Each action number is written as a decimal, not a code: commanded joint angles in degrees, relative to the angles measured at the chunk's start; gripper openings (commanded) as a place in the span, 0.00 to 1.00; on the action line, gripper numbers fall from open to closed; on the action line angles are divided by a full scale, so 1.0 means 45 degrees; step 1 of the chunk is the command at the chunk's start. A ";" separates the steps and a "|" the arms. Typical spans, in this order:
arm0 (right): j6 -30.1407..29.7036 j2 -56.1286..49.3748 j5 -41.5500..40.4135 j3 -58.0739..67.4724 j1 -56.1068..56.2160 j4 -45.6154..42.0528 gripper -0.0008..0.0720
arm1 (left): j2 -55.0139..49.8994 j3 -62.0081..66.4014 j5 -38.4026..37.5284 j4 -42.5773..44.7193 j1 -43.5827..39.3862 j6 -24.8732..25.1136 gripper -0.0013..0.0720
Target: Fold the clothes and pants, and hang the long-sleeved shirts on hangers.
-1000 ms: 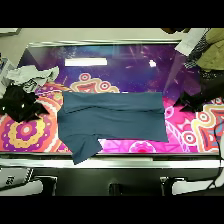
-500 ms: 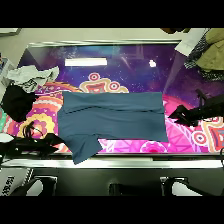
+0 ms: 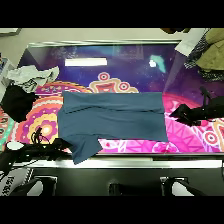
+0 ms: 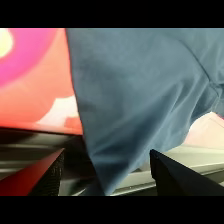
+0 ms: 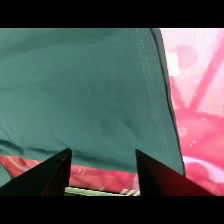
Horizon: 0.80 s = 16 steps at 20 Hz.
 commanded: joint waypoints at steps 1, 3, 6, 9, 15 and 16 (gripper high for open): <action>0.0097 0.0282 -0.0083 -0.0005 -0.0005 0.0092 0.67 | -0.0165 -0.0194 0.1579 -0.0622 -0.1219 0.0019 0.83; 0.0102 0.0282 -0.0306 -0.0010 -0.0005 0.0209 0.67 | -0.0389 -0.0194 0.1821 -0.0636 -0.1617 0.0019 0.83; 0.0097 0.0282 -0.0427 -0.0010 -0.0005 0.0471 0.67 | -0.0583 -0.0194 0.1948 -0.0661 -0.1710 0.0024 0.82; 0.0097 0.0282 -0.0413 -0.0010 -0.0005 0.0661 0.67 | -0.0588 -0.0194 0.2307 -0.0661 -0.1710 0.0019 0.64; -0.0291 0.0277 -0.1001 -0.0010 -0.0058 0.0583 0.67 | -0.0583 -0.0194 0.2322 -0.0665 -0.1710 0.0029 0.04; -0.0277 0.0277 -0.0874 -0.0010 -0.0185 0.0403 0.67 | -0.0583 -0.0194 0.2322 -0.0665 -0.1710 0.0029 0.04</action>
